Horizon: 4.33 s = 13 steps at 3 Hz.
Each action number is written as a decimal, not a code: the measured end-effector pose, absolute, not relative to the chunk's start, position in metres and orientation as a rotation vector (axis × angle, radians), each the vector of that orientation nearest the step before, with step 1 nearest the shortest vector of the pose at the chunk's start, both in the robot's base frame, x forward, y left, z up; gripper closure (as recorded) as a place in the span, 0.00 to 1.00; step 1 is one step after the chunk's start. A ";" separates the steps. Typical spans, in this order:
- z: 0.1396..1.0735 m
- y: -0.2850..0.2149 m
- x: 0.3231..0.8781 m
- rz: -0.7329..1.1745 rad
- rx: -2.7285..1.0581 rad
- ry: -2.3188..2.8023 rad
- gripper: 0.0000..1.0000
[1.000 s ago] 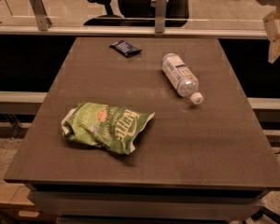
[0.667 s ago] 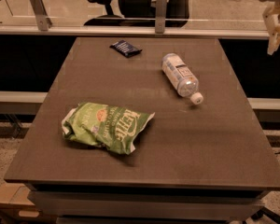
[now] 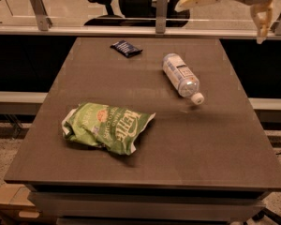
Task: Place blue plastic bottle upright
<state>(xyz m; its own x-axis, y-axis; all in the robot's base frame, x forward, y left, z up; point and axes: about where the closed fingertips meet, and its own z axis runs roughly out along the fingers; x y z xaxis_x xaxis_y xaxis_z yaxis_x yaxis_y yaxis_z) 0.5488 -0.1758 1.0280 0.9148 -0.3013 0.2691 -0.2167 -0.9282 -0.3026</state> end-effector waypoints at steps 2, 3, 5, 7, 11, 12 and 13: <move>0.982 -0.169 0.613 -0.430 -3.000 0.231 0.00; 0.961 -0.169 0.633 -0.397 -3.043 0.217 0.00; 0.937 -0.166 0.642 -0.375 -3.029 0.233 0.00; 0.903 -0.165 0.650 -0.271 -3.023 0.313 0.00; 0.855 -0.131 0.612 -0.059 -3.064 -0.530 0.00; 0.844 -0.127 0.617 -0.031 -3.030 -0.713 0.00; 0.824 -0.137 0.628 -0.024 -3.001 -0.721 0.00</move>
Offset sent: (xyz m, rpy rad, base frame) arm 0.0729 -0.0051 -0.0740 -0.3161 0.2232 0.1354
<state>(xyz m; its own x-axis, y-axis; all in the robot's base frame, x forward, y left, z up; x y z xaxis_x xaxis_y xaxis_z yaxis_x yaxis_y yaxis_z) 0.6278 -0.1367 0.8243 0.8910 0.4532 0.0276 0.4540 -0.8896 -0.0497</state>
